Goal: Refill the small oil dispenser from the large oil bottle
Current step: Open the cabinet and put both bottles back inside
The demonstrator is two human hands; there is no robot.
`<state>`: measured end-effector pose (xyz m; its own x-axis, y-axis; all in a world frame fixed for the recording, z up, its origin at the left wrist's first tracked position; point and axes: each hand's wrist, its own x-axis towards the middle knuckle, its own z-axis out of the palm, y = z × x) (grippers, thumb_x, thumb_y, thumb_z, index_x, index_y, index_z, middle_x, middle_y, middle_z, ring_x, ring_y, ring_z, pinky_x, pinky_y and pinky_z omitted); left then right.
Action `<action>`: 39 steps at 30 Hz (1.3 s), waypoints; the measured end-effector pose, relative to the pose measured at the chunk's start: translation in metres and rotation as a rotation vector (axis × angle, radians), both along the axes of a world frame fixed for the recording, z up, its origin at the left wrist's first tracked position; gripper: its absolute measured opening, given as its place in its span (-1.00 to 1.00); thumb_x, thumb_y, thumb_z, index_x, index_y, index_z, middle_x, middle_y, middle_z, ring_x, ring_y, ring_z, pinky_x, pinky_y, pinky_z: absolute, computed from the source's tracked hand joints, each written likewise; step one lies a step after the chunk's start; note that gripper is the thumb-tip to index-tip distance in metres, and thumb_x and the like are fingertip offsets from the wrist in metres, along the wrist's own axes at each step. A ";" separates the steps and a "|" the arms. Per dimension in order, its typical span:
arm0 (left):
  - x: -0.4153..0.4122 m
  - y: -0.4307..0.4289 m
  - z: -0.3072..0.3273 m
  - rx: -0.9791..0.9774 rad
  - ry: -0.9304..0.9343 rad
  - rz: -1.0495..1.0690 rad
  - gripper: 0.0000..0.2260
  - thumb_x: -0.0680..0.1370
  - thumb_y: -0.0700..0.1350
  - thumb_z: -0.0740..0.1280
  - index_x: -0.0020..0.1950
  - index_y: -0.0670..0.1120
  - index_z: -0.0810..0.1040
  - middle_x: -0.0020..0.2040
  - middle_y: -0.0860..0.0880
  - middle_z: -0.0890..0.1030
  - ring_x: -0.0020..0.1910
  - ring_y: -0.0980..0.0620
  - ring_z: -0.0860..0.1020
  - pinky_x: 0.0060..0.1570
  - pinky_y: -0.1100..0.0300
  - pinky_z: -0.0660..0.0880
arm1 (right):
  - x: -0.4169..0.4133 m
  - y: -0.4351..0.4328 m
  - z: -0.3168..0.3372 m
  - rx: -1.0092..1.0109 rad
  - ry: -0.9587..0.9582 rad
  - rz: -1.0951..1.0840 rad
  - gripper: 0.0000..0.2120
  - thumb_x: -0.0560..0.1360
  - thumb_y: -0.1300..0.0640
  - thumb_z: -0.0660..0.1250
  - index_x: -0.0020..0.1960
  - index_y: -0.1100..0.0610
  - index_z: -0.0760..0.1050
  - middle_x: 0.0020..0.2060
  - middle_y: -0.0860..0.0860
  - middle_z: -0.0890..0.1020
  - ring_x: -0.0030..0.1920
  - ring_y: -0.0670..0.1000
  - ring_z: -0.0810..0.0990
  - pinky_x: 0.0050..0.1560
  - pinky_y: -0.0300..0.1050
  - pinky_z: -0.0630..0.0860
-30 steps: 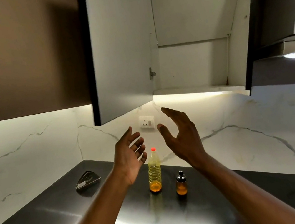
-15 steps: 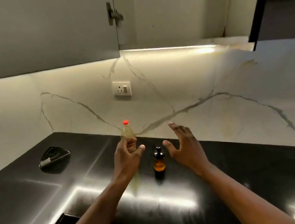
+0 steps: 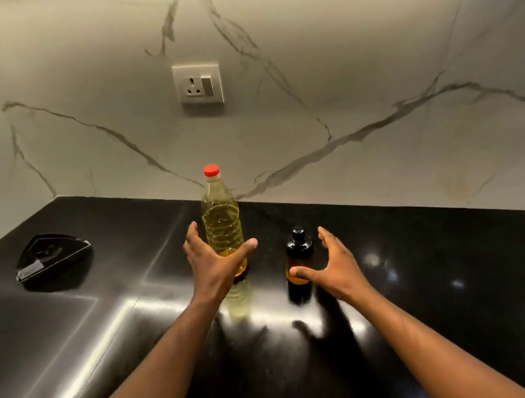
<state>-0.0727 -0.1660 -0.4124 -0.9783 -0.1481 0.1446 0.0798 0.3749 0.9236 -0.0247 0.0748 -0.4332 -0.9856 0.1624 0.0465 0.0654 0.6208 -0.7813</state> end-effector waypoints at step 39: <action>0.156 0.063 0.213 -0.001 0.452 -0.201 -0.20 0.25 0.24 0.66 0.39 0.05 0.47 0.19 0.07 0.68 0.10 0.05 0.67 0.11 0.07 0.65 | 0.167 0.035 0.250 -0.128 0.533 -0.146 -0.41 0.29 -0.17 0.69 0.23 -0.06 0.57 0.02 -0.14 0.69 0.02 -0.09 0.67 0.05 -0.03 0.68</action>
